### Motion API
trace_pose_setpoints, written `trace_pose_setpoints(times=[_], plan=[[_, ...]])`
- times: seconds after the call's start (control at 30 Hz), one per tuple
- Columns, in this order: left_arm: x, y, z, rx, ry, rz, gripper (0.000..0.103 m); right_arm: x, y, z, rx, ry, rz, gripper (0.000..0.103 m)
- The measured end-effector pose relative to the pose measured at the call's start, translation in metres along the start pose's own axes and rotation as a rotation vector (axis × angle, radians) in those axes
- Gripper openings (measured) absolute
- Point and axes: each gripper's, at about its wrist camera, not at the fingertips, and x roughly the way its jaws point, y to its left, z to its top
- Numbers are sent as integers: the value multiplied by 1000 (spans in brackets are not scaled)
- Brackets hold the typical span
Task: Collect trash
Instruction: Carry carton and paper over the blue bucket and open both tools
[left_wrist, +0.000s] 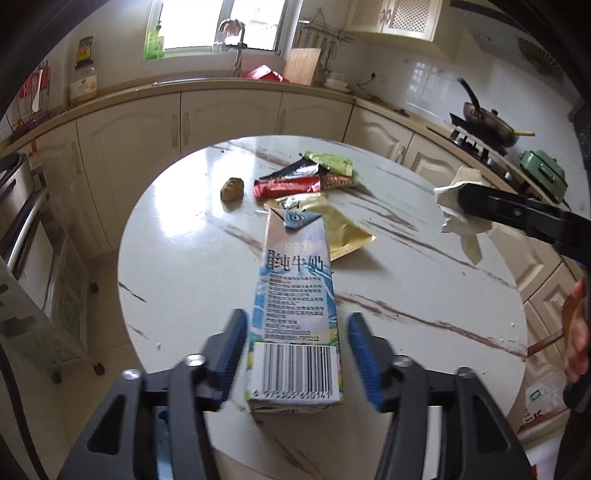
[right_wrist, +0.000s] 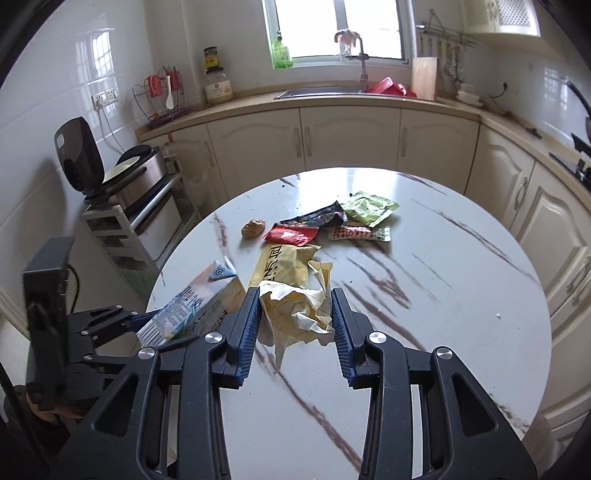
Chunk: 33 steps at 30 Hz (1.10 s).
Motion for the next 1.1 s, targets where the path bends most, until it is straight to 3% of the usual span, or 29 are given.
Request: trace_pose_setpoints(times=[0.03,0.1,0.13,0.17,0.43,0.53,0.6,0.67,0.83,1.1], plan=[[2,-1,2,3,7,12,65,-1,1,-2,1,0,0,35],[4,-5,7,15,7,33,59,-2,1,-5,6,-3,4,35],[4,-7,8,20,4,29,42,-2,2,-6,9,-4,4,35],[4,-8,9,22,4,23,36,-2,2,-7,10,-5,6,35],[-43,6,-14,-13,-91,13,35,-4,31,0,-24,-23,55,35],[-76,34,-36,-89,-127,54,36,2,62,4,-54,-20,115,35],[-100,58,-58,-126,-133,121,36,10,94,4,-91,-9,174,35],[-119,84,-82,-166,-125,205,36,19,124,2,-124,7,219,35],[-149,151,-143,-318,-84,299,36,63,215,-13,-207,90,352,36],[-145,221,-211,-493,32,349,36,168,307,-62,-316,259,369,38]])
